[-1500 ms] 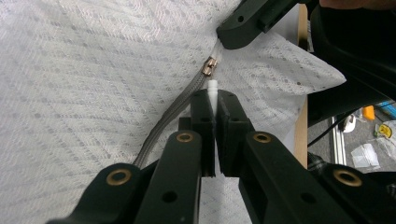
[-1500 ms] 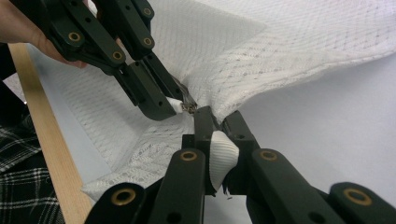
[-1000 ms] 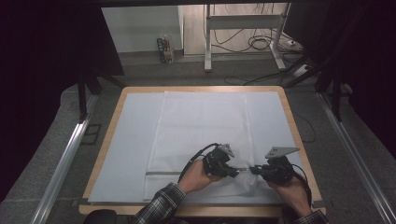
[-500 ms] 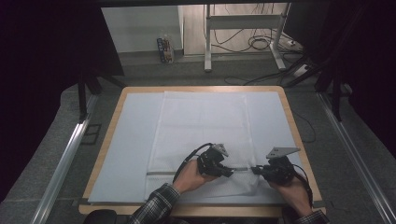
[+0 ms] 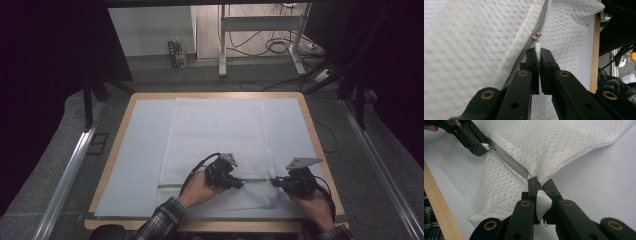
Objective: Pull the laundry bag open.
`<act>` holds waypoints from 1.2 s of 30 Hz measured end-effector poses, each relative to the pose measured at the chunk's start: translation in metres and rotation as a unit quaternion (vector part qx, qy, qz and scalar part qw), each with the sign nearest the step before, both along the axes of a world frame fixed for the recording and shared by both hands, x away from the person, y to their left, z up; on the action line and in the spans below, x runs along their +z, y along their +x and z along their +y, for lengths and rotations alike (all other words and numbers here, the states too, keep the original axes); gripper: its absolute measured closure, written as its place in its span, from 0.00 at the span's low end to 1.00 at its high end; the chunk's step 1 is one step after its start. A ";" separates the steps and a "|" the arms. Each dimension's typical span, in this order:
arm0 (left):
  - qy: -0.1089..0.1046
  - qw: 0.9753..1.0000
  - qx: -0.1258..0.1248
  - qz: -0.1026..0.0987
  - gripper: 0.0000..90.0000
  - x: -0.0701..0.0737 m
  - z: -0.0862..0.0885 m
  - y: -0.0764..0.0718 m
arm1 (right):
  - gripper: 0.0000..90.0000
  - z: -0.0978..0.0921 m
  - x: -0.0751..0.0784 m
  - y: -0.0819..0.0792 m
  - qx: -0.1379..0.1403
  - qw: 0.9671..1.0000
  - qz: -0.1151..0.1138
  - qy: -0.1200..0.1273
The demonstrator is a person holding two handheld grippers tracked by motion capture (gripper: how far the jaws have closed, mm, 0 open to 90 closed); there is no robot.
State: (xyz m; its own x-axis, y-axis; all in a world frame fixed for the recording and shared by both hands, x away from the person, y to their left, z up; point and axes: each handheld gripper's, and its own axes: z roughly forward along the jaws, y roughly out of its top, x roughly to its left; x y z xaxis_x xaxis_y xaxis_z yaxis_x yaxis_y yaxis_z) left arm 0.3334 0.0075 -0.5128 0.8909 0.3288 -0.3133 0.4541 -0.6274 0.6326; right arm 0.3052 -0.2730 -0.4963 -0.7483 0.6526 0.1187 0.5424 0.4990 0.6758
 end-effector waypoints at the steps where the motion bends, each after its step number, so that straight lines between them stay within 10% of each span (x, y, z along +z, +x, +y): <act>1: 0.001 1.000 0.000 -0.001 0.97 0.000 0.001 -0.001 | 0.96 0.000 0.000 0.000 0.000 1.000 0.000 0.001; 36: -0.007 0.999 0.040 -0.004 0.97 -0.002 0.047 -0.013 | 0.96 -0.002 0.000 0.001 -0.004 1.000 -0.005 0.004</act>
State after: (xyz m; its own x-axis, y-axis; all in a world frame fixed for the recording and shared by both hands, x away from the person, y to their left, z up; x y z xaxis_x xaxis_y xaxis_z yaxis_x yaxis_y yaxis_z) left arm 0.3205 0.0542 -0.5146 0.8649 0.3938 -0.3113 0.4966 -0.5805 0.6453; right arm 0.3058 -0.2748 -0.4964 -0.7444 0.6575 0.1163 0.5395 0.4897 0.6849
